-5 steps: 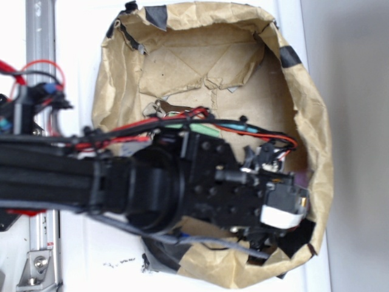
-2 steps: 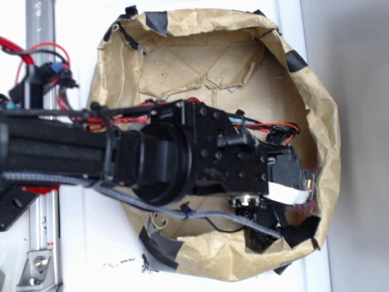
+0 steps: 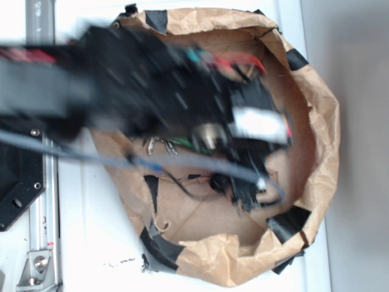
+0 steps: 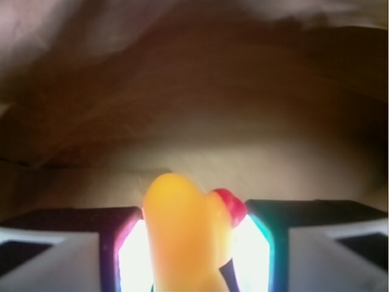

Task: Grab the yellow duck.

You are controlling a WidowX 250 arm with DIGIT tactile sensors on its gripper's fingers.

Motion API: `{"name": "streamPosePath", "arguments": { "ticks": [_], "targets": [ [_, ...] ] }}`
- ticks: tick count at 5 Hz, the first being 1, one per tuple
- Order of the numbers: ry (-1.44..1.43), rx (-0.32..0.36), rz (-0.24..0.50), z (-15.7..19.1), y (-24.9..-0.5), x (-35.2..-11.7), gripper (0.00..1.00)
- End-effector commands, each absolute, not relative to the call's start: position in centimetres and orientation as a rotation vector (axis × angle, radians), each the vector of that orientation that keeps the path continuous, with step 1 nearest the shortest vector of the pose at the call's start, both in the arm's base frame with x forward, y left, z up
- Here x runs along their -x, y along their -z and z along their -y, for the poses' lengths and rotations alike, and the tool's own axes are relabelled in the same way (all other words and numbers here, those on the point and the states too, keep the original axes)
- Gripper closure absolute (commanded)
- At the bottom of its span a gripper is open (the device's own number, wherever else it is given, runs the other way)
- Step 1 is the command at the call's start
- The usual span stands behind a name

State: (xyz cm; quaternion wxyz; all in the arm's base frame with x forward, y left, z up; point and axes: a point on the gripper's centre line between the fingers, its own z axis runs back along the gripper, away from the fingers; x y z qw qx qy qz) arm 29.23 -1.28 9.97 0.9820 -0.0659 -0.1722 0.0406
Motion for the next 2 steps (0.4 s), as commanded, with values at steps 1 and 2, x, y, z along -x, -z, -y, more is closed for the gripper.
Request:
{"name": "streamPosePath", "arguments": {
  "ticks": [1,2],
  "targets": [
    [-0.336,-0.011,0.042,1.76,-17.01,-25.65,1.00],
    [-0.319,-0.033,0.070,2.10,-16.95,-26.07,1.00]
  ]
}}
